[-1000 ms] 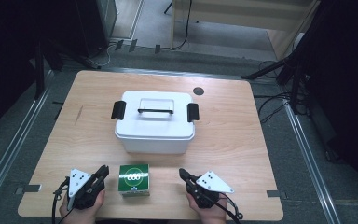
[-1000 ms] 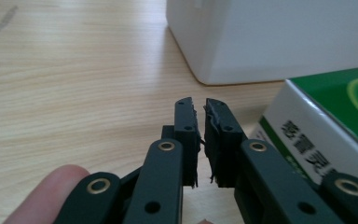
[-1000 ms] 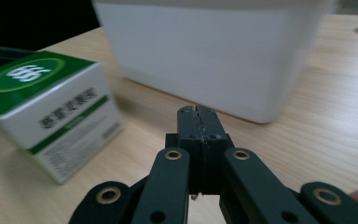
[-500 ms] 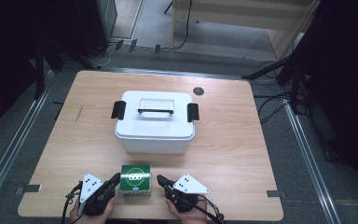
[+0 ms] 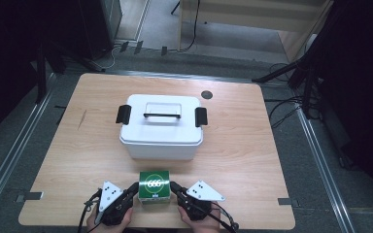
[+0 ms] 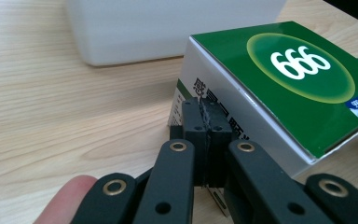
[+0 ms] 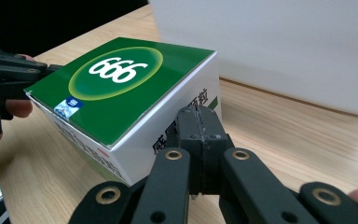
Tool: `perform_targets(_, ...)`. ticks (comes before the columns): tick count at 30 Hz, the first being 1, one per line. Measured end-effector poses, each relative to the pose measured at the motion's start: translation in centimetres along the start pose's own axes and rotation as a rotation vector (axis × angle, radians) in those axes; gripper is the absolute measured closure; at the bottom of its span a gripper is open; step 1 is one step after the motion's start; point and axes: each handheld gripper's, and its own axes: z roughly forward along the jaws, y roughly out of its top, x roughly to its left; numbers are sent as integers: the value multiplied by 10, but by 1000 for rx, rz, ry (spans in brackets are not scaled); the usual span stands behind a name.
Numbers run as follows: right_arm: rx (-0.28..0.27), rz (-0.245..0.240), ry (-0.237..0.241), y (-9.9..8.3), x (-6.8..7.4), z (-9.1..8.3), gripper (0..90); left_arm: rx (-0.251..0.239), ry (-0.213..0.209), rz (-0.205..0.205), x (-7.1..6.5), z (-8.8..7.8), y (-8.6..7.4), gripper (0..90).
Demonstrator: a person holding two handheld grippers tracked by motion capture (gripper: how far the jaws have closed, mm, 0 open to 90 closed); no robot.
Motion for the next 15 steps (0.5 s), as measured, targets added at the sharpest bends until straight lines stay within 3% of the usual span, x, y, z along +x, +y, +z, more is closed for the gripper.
perform_targets(8,-2,20,-64,-5,-14,-20,900,15,-67,30,-18,18,5,900)
perform_targets(15,-11,66,-133,-12,-27,-41,900,27,-128,66,-39,33,10,900)
